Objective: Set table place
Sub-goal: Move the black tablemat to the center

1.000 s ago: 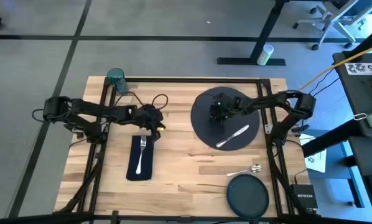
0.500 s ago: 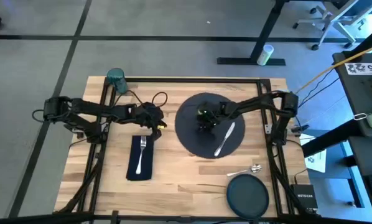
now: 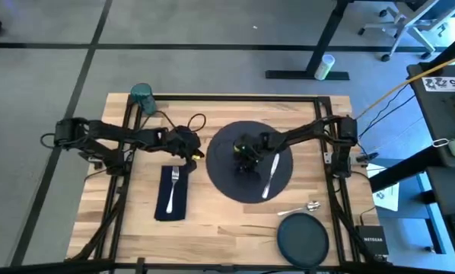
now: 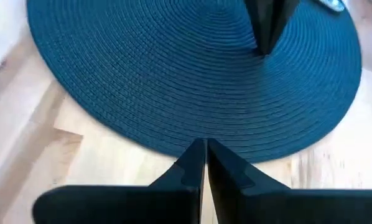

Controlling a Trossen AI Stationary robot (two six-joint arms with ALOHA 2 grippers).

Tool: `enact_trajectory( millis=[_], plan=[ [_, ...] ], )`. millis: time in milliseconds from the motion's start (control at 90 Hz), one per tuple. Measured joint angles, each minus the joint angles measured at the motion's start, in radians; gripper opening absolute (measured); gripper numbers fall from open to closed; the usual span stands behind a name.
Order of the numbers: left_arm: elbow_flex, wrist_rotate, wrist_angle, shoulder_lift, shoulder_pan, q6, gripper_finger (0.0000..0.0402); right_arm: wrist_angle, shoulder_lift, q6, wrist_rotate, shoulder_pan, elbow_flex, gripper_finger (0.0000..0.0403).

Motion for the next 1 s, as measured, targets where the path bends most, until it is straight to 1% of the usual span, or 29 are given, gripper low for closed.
enact_trajectory(
  millis=[122, 211, 378, 522, 589, 689, 856, 1000],
  plan=[
    [0.000, 0.000, 0.030, 0.061, 0.000, 0.005, 0.0001, 0.011, 0.000, 0.023, 0.006, 0.026, 0.004, 0.0000],
    [0.000, 0.000, 0.080, 0.099, 0.000, 0.014, 0.0001, -0.011, 0.001, 0.022, 0.043, 0.046, 0.027, 0.0000],
    [0.042, -0.001, 0.099, 0.121, 0.000, 0.055, 0.0001, -0.121, 0.001, -0.030, 0.105, 0.078, 0.124, 0.0000],
    [0.076, -0.001, 0.097, 0.122, 0.003, 0.106, 0.0001, -0.319, 0.000, -0.085, 0.215, 0.103, 0.226, 0.0000],
    [0.082, -0.001, 0.097, 0.131, 0.006, 0.125, 0.0001, -0.393, 0.000, -0.092, 0.273, 0.114, 0.266, 0.0000],
    [0.087, -0.001, 0.095, 0.156, 0.015, 0.133, 0.0001, -0.490, -0.009, -0.095, 0.329, 0.131, 0.311, 0.0000],
    [0.088, -0.002, 0.106, 0.231, 0.022, 0.136, 0.0001, -0.568, -0.054, -0.077, 0.419, 0.159, 0.330, 0.0000],
    [0.092, 0.000, 0.128, 0.292, 0.017, 0.117, 0.0001, -0.667, -0.105, -0.029, 0.545, 0.171, 0.330, 0.0000]
  ],
)
